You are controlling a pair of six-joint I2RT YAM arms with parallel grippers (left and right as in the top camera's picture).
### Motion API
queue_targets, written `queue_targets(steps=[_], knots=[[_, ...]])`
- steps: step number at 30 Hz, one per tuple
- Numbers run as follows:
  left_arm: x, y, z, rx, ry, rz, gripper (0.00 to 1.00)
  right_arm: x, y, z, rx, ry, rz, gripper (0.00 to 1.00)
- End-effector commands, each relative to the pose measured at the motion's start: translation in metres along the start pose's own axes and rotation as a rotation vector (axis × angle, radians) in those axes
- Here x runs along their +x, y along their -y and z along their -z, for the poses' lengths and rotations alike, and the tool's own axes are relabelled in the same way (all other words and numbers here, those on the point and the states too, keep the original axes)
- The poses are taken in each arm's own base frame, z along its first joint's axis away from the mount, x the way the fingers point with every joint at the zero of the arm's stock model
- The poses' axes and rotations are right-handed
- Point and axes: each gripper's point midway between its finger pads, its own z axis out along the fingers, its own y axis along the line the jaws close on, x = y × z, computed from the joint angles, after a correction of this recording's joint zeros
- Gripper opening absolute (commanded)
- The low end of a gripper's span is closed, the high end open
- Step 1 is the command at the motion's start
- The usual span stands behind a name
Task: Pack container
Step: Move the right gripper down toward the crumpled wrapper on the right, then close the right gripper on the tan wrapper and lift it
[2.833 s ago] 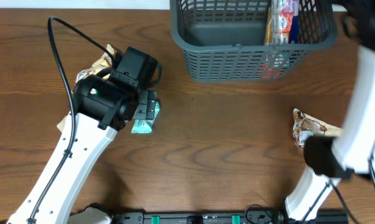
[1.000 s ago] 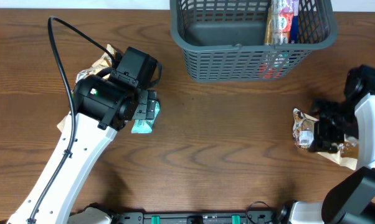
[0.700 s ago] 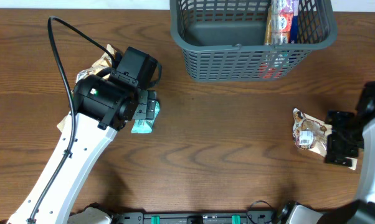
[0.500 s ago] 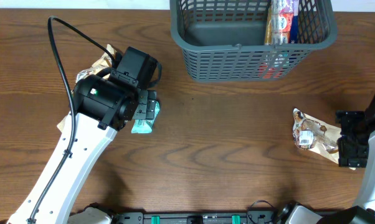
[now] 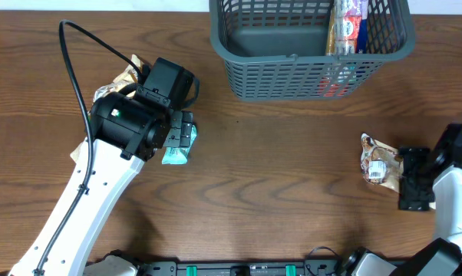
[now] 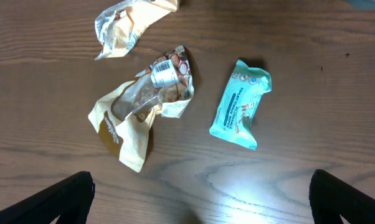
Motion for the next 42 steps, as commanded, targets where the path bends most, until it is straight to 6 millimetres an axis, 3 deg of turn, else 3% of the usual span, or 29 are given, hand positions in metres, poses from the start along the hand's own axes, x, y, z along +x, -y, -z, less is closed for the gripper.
queue_targets(steps=[1,8,13,19,26,31,42], knots=[[-0.003,-0.002,0.003,-0.004,0.009,0.006,0.99,0.004,0.001,-0.006,-0.013,-0.024,-0.118,0.99],[-0.003,-0.002,0.003,-0.004,0.009,0.006,0.99,-0.001,0.003,-0.006,-0.004,0.008,-0.278,0.99],[-0.003,-0.002,0.003,-0.004,0.009,0.006,0.99,-0.011,-0.001,-0.010,-0.013,0.052,-0.288,0.99],[-0.003,-0.002,0.003,-0.004,0.009,0.006,0.99,-0.009,-0.011,-0.029,-0.005,0.038,-0.270,0.99],[-0.003,-0.002,0.003,-0.004,0.009,0.006,0.99,0.006,-0.026,-0.061,0.012,-0.026,-0.254,0.99],[-0.003,-0.002,0.003,-0.004,0.009,0.006,0.99,0.010,-0.037,-0.067,0.021,-0.032,-0.234,0.99],[-0.003,-0.002,0.003,-0.004,0.009,0.006,0.99,0.013,-0.024,-0.090,0.106,-0.042,-0.237,0.99]])
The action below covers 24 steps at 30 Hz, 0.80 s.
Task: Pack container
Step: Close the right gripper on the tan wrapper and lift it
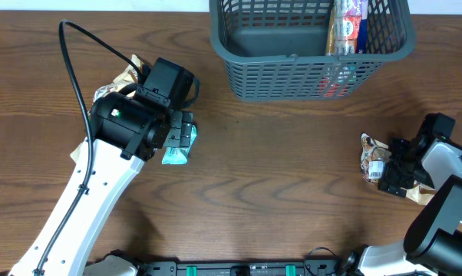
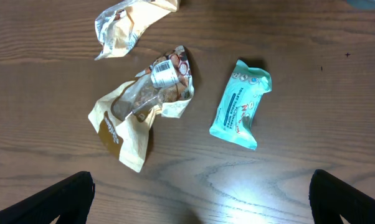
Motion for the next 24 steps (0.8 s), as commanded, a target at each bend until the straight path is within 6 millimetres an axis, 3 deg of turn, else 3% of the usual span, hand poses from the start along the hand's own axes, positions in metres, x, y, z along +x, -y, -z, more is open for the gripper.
queue_targets(steps=[1,4,9,10,11,18,24], knots=[[-0.003,-0.002,0.003,-0.004,0.009,0.006,0.99,0.001,0.012,-0.021,0.070,0.007,0.002,0.99],[-0.003,-0.002,0.003,-0.004,0.009,0.006,0.99,0.002,0.018,-0.029,0.100,-0.002,0.010,0.77],[-0.003,-0.002,0.003,-0.004,0.009,0.006,0.99,0.007,0.023,-0.035,0.127,-0.028,0.010,0.26],[-0.003,-0.002,0.003,-0.004,0.009,0.006,0.99,0.008,0.023,-0.035,0.126,-0.036,0.010,0.11],[-0.003,-0.002,0.003,-0.004,0.009,0.006,0.99,0.009,0.022,-0.035,0.124,-0.043,0.009,0.02],[-0.003,-0.002,0.003,-0.004,0.009,0.006,0.99,0.028,0.014,-0.032,0.089,-0.154,0.004,0.01],[-0.003,-0.002,0.003,-0.004,0.009,0.006,0.99,0.038,-0.023,-0.010,-0.036,-0.226,0.089,0.01]])
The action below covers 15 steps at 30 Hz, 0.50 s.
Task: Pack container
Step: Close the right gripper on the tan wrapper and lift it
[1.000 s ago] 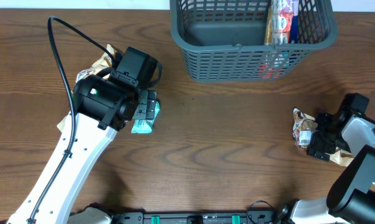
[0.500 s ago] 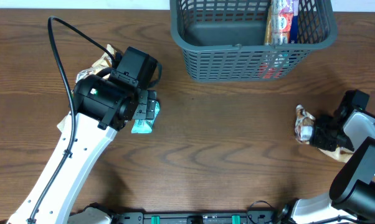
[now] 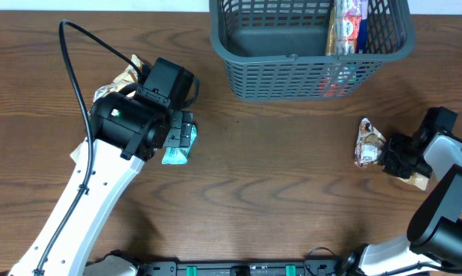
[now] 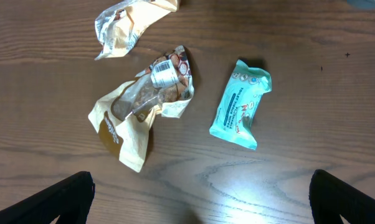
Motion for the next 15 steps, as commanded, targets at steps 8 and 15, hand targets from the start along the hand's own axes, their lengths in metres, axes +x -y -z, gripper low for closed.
queue_targets(steps=[8,15], knots=[[-0.003,-0.002,0.003,-0.005,0.009,0.006,0.99,-0.011,-0.055,0.097,-0.161,0.112,0.173,0.01],[-0.003,-0.002,0.003,-0.004,0.009,0.006,0.99,-0.029,-0.073,0.221,-0.329,0.360,0.272,0.01]])
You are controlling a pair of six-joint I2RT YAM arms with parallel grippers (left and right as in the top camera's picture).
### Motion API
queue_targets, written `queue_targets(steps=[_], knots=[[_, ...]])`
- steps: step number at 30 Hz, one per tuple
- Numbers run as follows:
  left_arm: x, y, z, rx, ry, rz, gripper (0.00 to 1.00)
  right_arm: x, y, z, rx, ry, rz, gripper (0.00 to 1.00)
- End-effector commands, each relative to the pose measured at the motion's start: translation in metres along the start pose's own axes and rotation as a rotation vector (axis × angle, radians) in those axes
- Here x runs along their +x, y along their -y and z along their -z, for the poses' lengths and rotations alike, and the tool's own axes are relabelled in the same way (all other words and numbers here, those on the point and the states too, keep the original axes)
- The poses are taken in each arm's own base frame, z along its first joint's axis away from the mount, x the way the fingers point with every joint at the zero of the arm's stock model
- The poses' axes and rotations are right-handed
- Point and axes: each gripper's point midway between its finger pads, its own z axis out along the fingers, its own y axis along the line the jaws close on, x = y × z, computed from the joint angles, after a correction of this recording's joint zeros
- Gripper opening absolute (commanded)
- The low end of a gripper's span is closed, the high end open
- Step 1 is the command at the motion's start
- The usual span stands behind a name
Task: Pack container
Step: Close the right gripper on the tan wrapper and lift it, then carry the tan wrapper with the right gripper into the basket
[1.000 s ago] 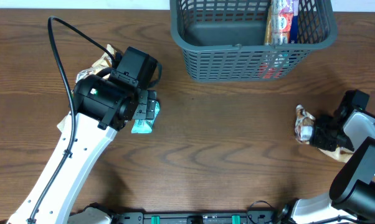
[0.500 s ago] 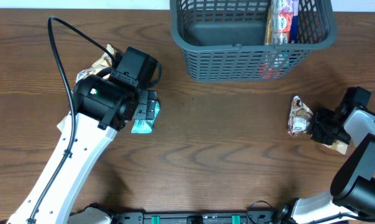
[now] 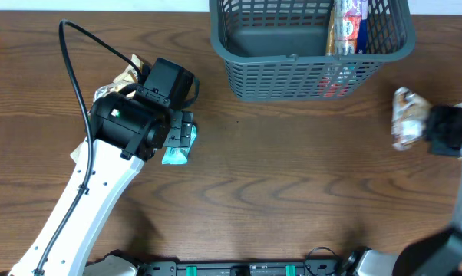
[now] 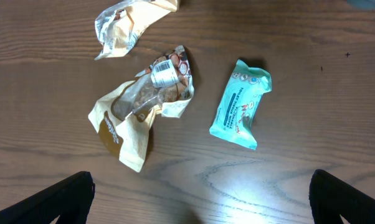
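Observation:
The grey slatted basket [image 3: 292, 69] stands at the far middle of the table, with a few snack packets [image 3: 346, 27] upright at its right end. My right gripper [image 3: 424, 125] is shut on a brown-and-white snack packet [image 3: 405, 117] and holds it off the table, right of the basket. My left gripper [image 4: 200, 208] hangs open above the table at the left, its fingers [image 4: 56, 199] wide apart. Beyond it lie a teal packet [image 4: 240, 106], a crumpled tan wrapper [image 4: 137, 115] and a silvery tan wrapper [image 4: 128, 22].
The left arm [image 3: 100, 176] reaches diagonally over the left half of the table, covering most of the wrappers in the overhead view. A black cable [image 3: 77, 61] loops above it. Bare brown wood [image 3: 292, 176] lies between the two arms.
My right gripper, which held the snack packet low at the table's right, now holds it farther right and nearer the basket's side. The left arm and its packets are unchanged.
The snack packet first lay flat at the right with my right gripper just beside it. Then the gripper was at the packet, then shut on it with the packet tilted up. Now the packet hangs beside the basket. The left gripper stayed open and still throughout.

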Motion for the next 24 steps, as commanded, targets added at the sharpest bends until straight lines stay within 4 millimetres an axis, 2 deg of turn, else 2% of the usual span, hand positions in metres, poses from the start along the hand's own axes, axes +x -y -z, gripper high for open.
queue_targets(steps=[1,5,9,12,16,18,20,22,24], knots=[[-0.003,-0.002,0.003,-0.004,0.009,0.006,0.99,-0.026,-0.024,0.057,-0.118,0.159,0.110,0.01],[-0.003,-0.002,0.003,-0.004,0.009,0.006,0.99,-0.015,-0.079,0.121,-0.403,0.196,0.302,0.01],[-0.003,-0.002,0.003,-0.004,0.009,0.006,0.99,0.005,-0.121,0.182,-0.644,0.251,0.447,0.01],[-0.003,-0.002,0.003,-0.004,0.009,0.006,0.99,0.033,-0.153,0.222,-0.836,0.263,0.583,0.01],[-0.003,-0.002,0.003,-0.004,0.009,0.006,0.99,0.078,-0.182,0.252,-1.028,0.230,0.709,0.01],[-0.003,-0.002,0.003,-0.004,0.009,0.006,0.99,0.101,-0.193,0.257,-1.083,0.238,0.800,0.01],[-0.003,-0.002,0.003,-0.004,0.009,0.009,0.99,0.122,-0.203,0.251,-1.104,0.268,0.910,0.01],[-0.003,-0.002,0.003,-0.004,0.009,0.037,0.99,0.135,-0.211,0.228,-1.044,0.325,1.008,0.02],[-0.003,-0.002,0.003,-0.004,0.009,0.058,0.99,0.147,-0.214,0.192,-0.948,0.339,1.083,0.01]])
